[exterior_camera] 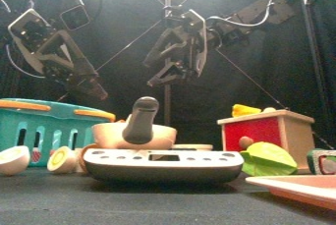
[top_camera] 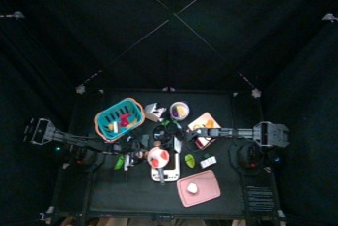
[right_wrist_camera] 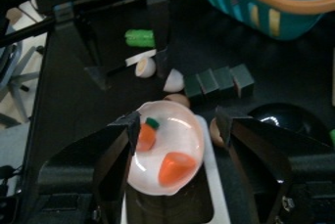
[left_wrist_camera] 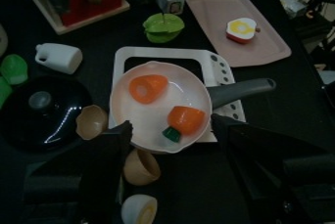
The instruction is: Grab carrot top
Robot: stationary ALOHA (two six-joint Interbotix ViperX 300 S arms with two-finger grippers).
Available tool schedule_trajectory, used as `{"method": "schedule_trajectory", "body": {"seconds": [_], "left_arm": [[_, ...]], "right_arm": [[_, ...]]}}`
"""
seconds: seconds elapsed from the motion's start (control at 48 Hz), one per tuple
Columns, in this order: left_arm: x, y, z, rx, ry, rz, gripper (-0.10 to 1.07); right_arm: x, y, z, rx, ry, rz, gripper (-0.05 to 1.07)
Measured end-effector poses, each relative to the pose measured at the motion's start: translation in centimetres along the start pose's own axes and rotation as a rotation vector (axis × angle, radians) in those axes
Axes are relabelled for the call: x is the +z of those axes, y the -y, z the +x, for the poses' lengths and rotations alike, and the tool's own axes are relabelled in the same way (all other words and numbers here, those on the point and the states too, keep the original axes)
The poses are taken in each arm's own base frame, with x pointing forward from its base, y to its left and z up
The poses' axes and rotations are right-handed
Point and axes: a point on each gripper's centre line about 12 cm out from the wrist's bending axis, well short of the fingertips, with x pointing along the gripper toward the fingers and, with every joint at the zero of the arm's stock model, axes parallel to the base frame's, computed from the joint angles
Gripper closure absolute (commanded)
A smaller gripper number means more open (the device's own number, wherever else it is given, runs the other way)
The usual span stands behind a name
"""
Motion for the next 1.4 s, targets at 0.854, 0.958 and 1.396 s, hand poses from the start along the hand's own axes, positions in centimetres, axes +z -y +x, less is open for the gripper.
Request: {"method": "schedule_trajectory", "body": {"seconds": [0.854,0.958,1.396], "left_arm": [[-1.2,0.5,6.4,-0.025,-0.226,0.132,0.0],[-1.1,0.5,6.5,-0.025,-0.232,0.136,0.0],[-1.1,0.3,8.3,-0.024,-0.284,0.17,0.0]], "right_arm": [[-3.5,-0.5,-1.3,0.016,-0.033,0.167,0.08],[-3.7,-0.5,-1.3,0.013,-0.037,0.167,0.08],[-4.1,-0.3,-1.3,0.005,-0.047,0.17,0.08]]}}
